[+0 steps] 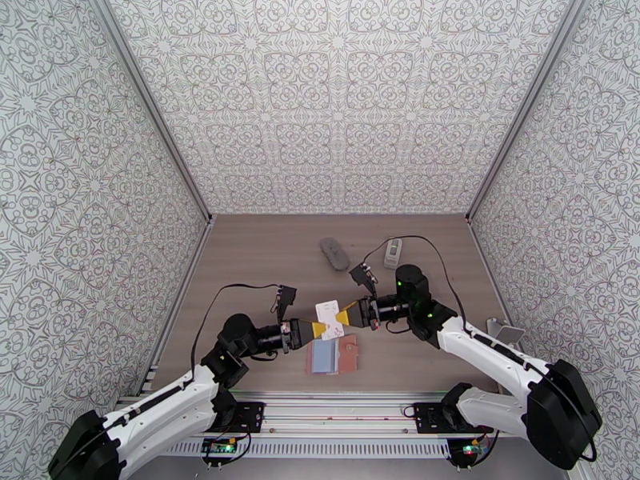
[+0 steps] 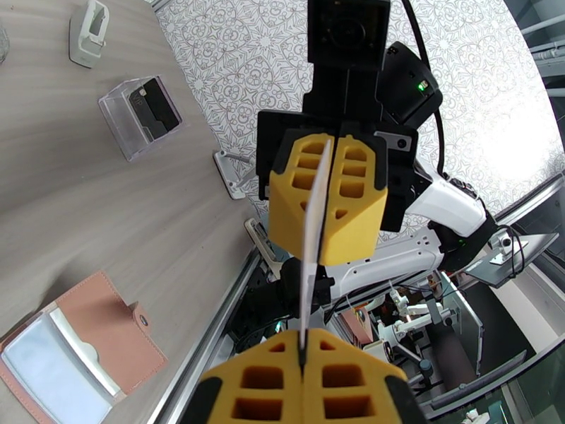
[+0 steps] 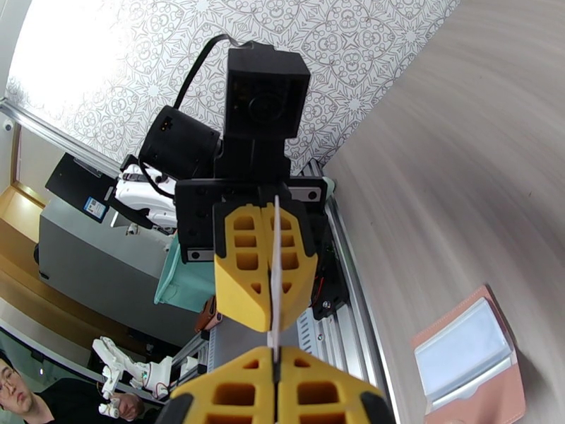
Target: Put the credit cards into the card holder
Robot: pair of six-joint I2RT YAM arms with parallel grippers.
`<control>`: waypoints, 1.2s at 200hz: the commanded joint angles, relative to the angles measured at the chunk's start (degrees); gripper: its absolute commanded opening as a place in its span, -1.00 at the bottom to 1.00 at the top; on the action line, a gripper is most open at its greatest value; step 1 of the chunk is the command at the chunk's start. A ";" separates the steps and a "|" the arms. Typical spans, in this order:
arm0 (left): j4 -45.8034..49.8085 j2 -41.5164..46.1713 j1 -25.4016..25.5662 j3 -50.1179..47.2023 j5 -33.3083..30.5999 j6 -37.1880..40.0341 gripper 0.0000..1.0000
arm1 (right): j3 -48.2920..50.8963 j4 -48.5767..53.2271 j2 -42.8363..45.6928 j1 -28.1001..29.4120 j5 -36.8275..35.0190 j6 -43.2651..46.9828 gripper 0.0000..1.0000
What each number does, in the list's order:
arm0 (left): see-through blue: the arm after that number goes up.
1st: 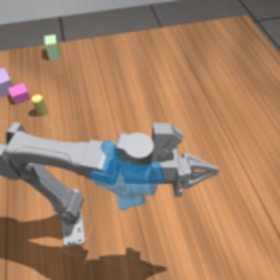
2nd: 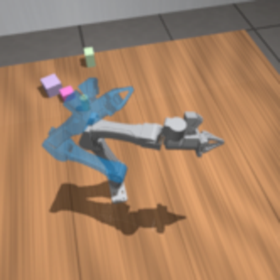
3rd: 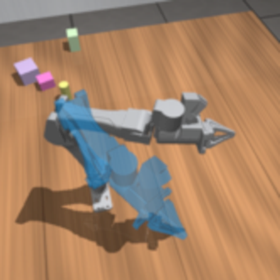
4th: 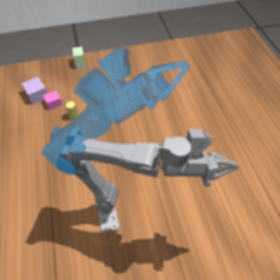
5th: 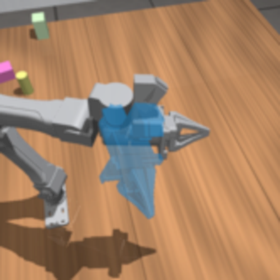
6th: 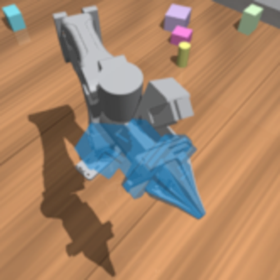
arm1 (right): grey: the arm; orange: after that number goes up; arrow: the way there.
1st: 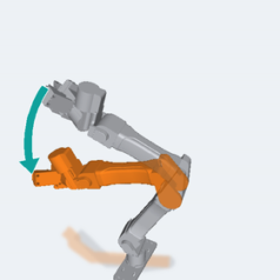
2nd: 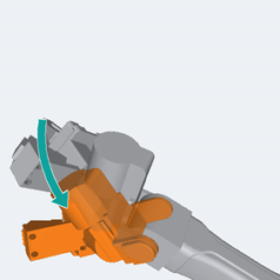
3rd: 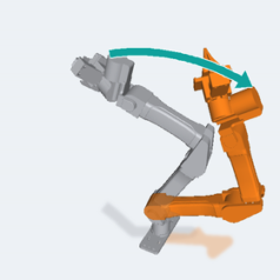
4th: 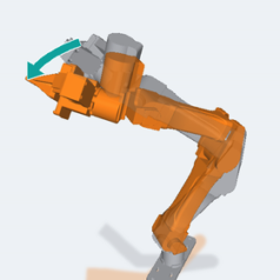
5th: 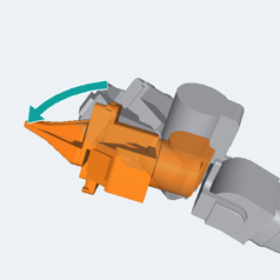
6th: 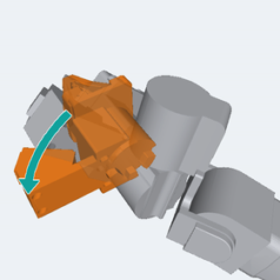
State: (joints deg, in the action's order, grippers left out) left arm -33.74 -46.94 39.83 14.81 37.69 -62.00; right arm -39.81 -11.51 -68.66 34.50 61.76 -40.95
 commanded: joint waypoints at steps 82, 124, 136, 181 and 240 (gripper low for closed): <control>35.82 11.64 -7.99 -0.49 -11.13 6.36 0.28 | -4.07 20.88 -1.99 0.63 -19.46 0.86 -1.00; 35.32 7.19 -6.50 -3.12 -12.22 6.54 0.16 | 0.07 20.88 -4.01 4.02 -24.27 -3.44 -1.00; 34.75 4.83 -5.59 -3.18 -13.20 7.19 0.11 | 1.18 19.77 -4.57 5.53 -26.05 -5.33 -1.00; 30.55 -4.17 -3.37 -2.55 -14.82 8.49 -0.16 | 3.72 17.94 -9.13 12.50 -35.41 -10.93 -1.00; 28.65 -7.83 -2.42 -2.38 -16.10 8.59 -0.21 | 3.42 16.23 -14.51 15.05 -38.98 -12.67 -1.00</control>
State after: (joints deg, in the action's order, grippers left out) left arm -3.05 -53.63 36.67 11.88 23.07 -54.81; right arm -35.77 5.04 -81.28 49.08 26.48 -52.62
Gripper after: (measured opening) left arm 0.401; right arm 0.045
